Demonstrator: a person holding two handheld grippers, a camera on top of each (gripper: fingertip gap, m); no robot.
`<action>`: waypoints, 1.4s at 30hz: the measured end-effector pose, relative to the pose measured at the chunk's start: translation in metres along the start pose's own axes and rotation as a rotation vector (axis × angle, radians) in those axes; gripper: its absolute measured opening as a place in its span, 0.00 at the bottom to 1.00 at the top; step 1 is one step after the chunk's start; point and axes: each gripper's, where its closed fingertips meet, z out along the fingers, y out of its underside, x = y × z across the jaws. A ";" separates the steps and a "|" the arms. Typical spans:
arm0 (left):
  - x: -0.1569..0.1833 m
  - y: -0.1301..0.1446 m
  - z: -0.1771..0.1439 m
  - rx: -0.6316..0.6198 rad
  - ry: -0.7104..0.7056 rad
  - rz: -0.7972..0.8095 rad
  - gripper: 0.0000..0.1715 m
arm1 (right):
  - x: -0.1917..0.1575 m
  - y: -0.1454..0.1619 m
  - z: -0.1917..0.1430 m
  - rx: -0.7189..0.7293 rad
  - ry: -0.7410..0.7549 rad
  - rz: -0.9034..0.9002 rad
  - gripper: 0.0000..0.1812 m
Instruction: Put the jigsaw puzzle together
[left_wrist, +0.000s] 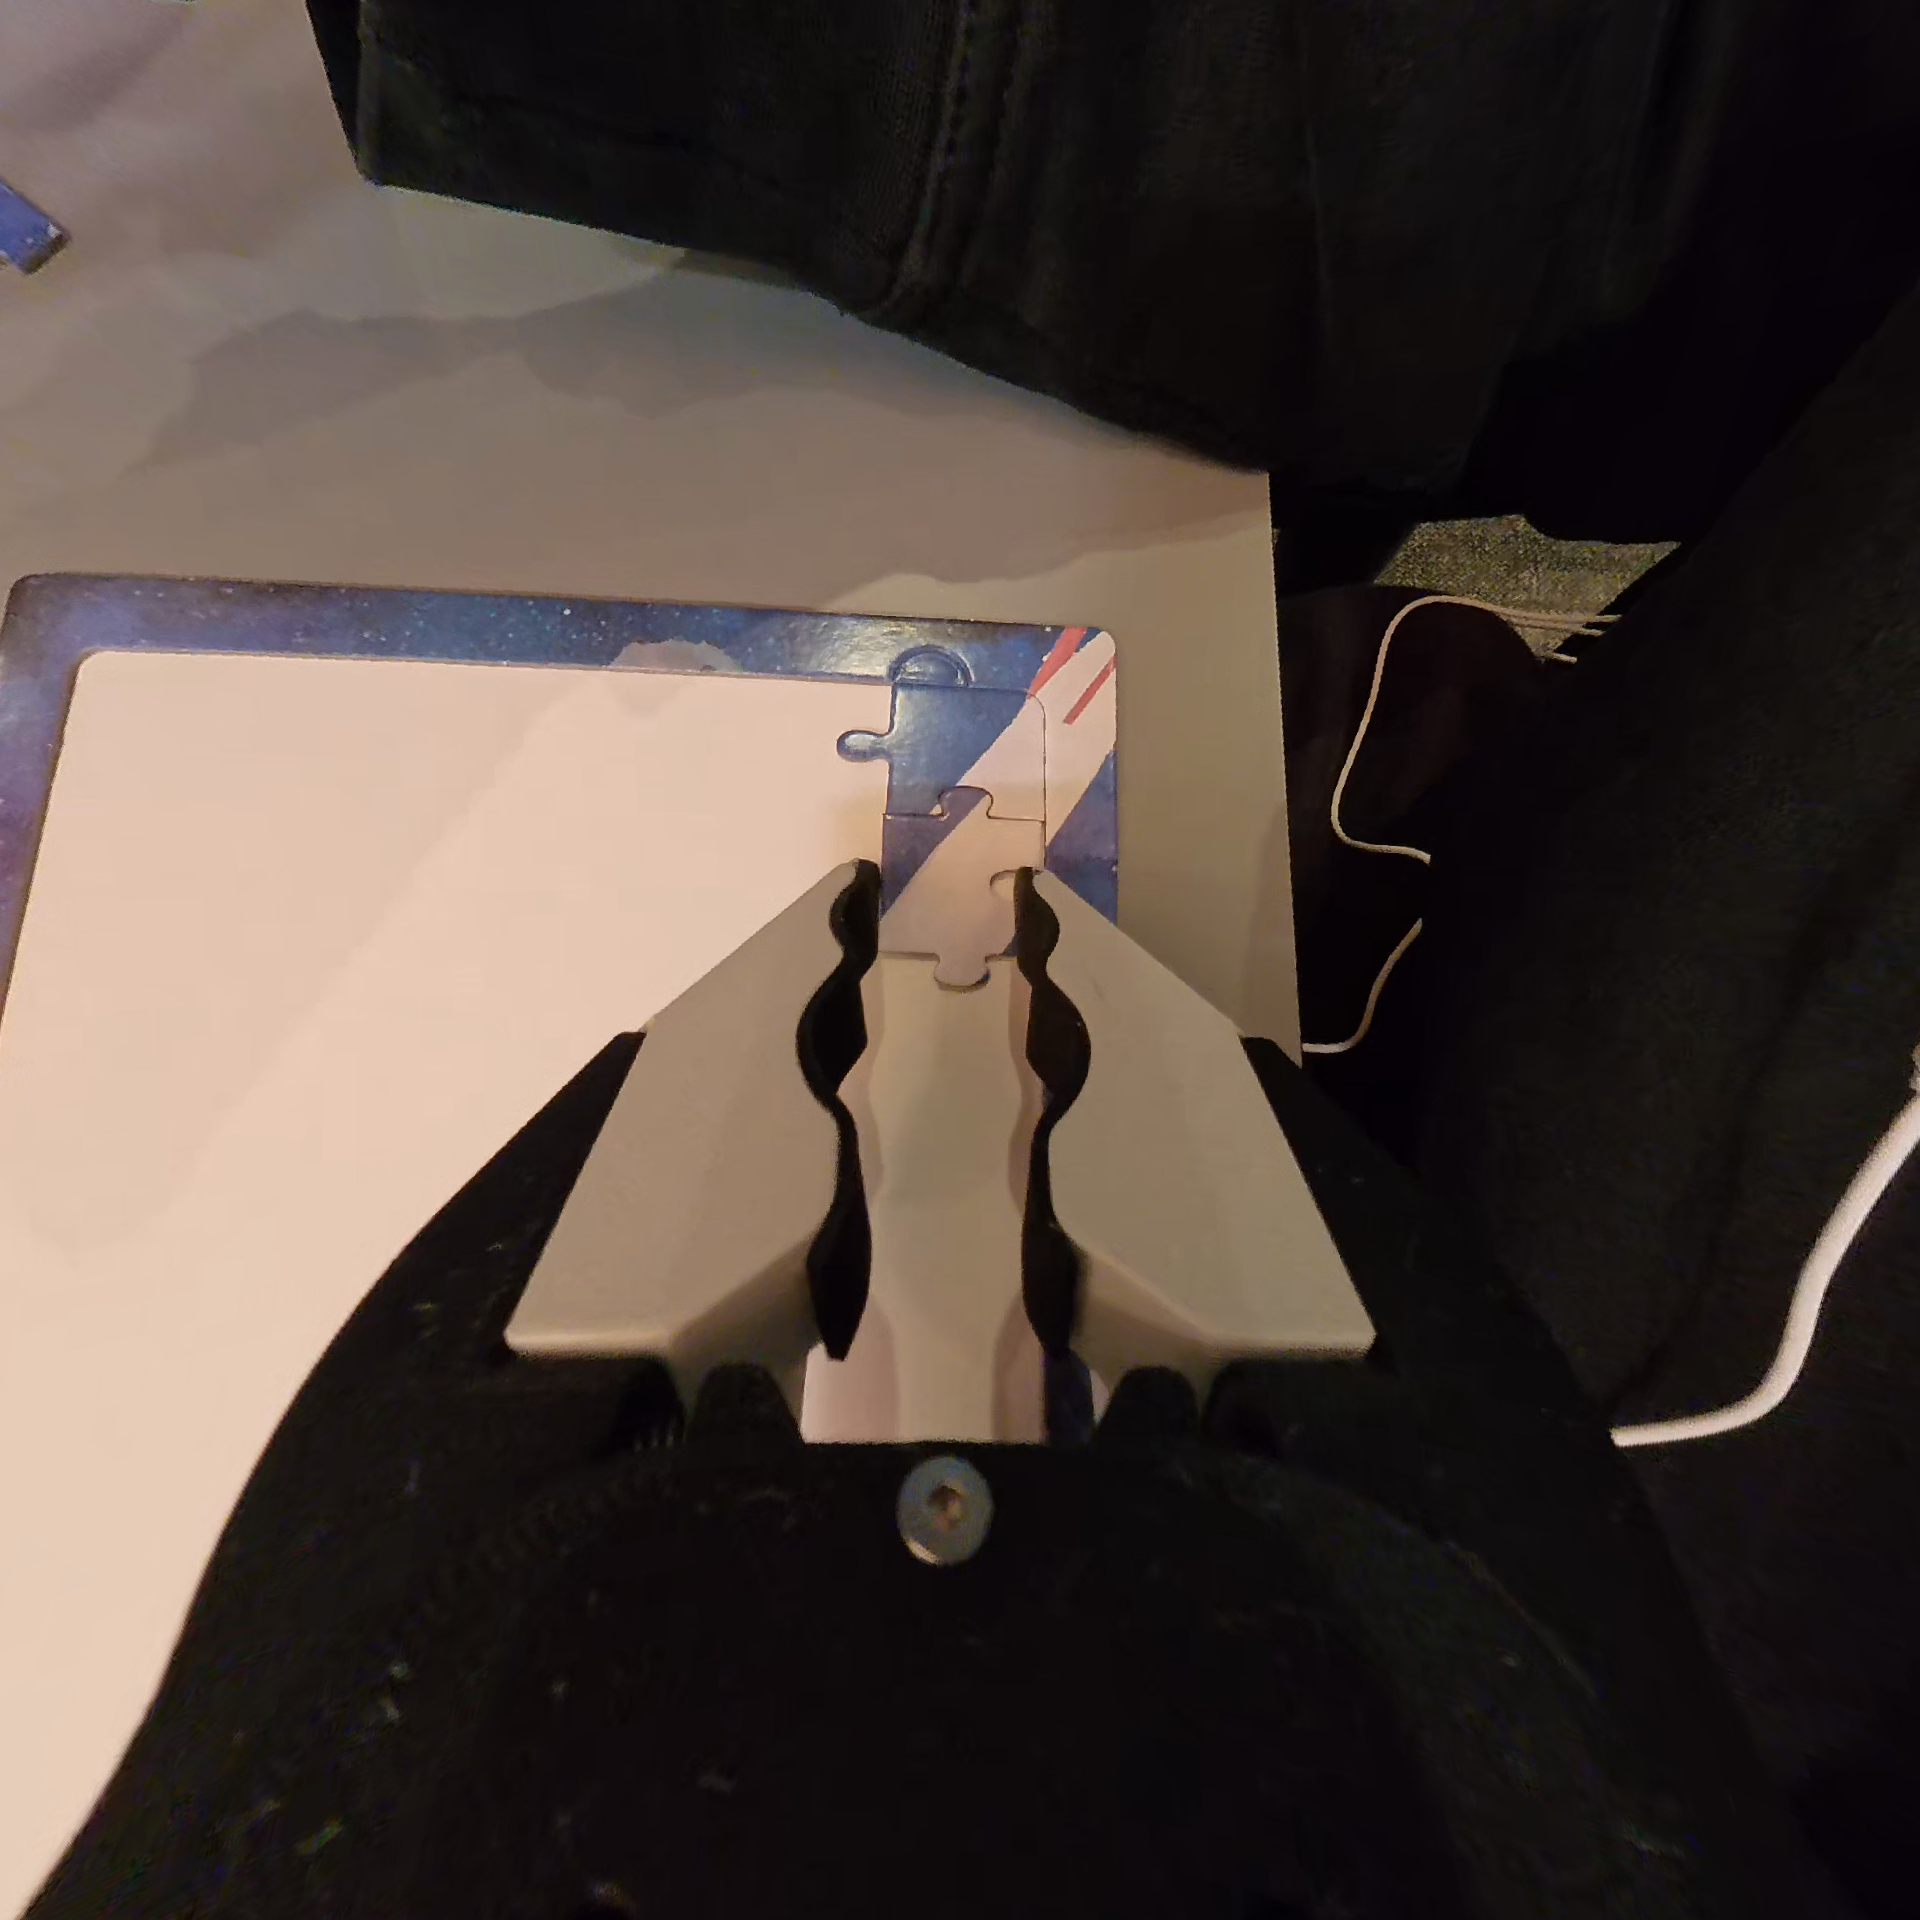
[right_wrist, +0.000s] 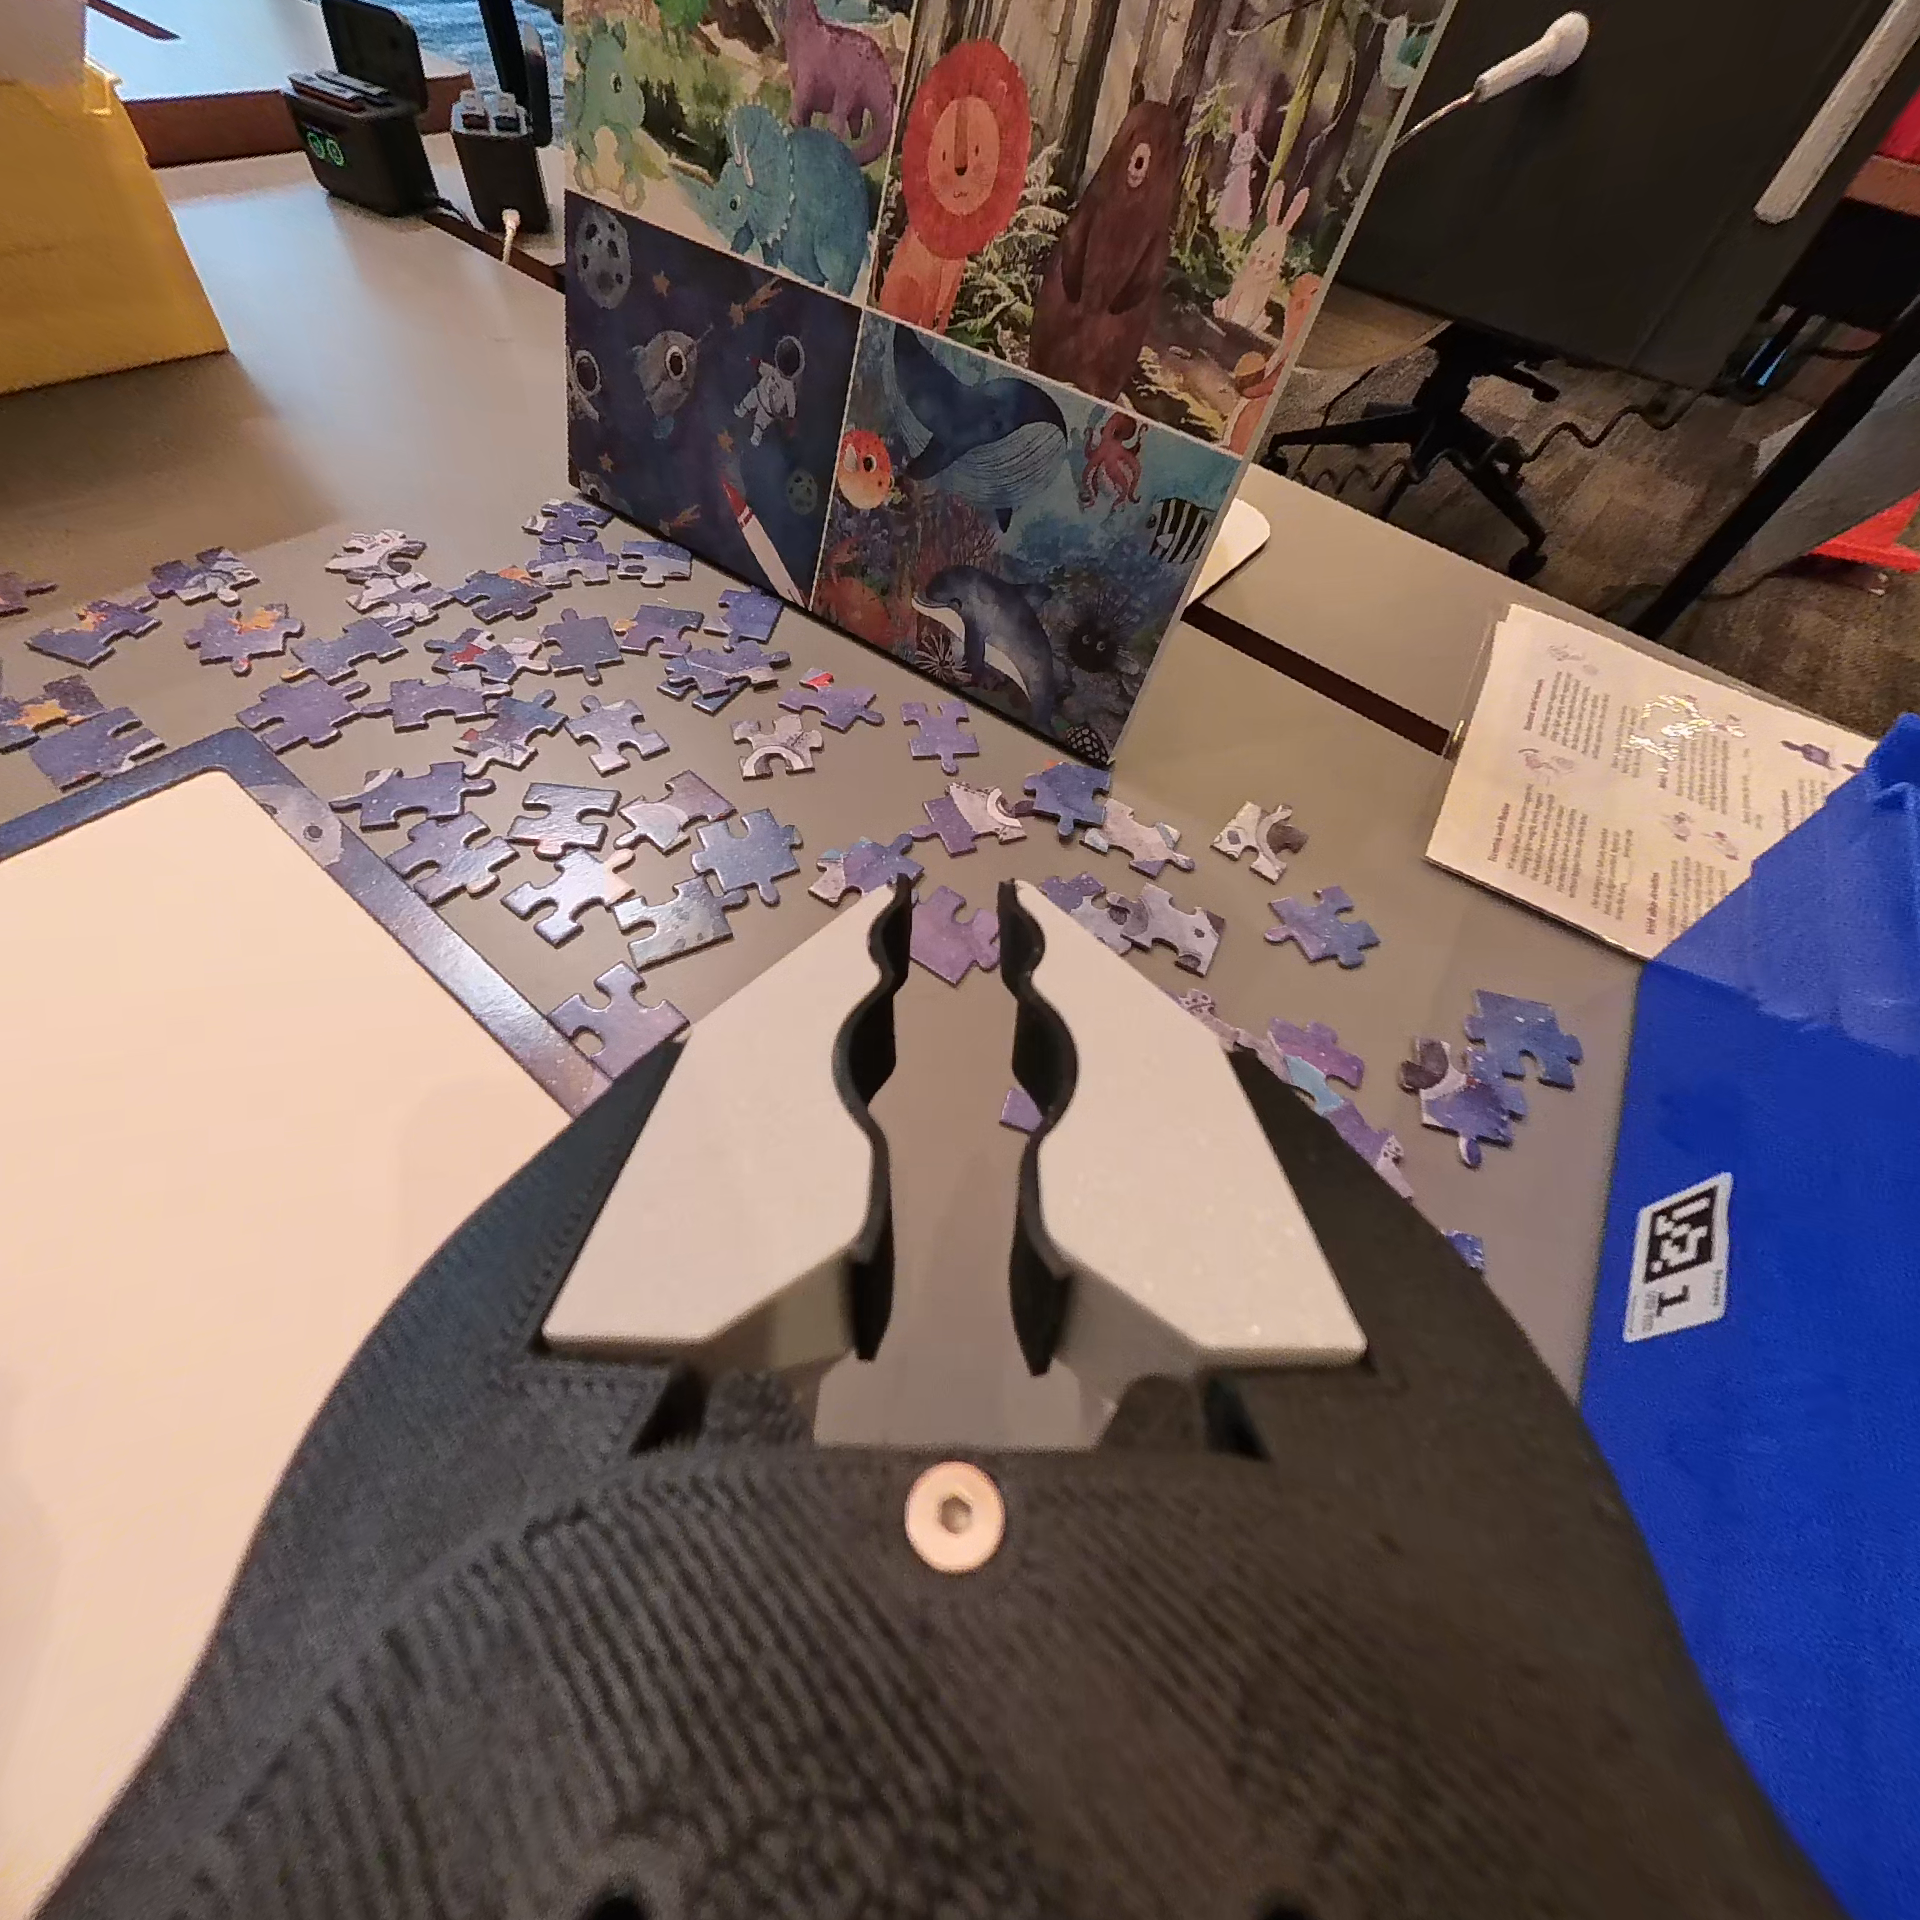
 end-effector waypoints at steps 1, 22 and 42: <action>0.000 0.000 0.000 0.001 0.000 -0.001 0.15 | 0.000 0.000 0.000 0.000 0.000 0.000 0.08; 0.000 0.004 -0.002 -0.005 -0.011 -0.019 0.19 | 0.000 0.000 0.000 0.000 0.000 0.000 0.08; -0.001 0.001 -0.005 0.025 -0.036 -0.006 0.09 | -0.001 0.001 0.001 -0.004 -0.002 0.000 0.08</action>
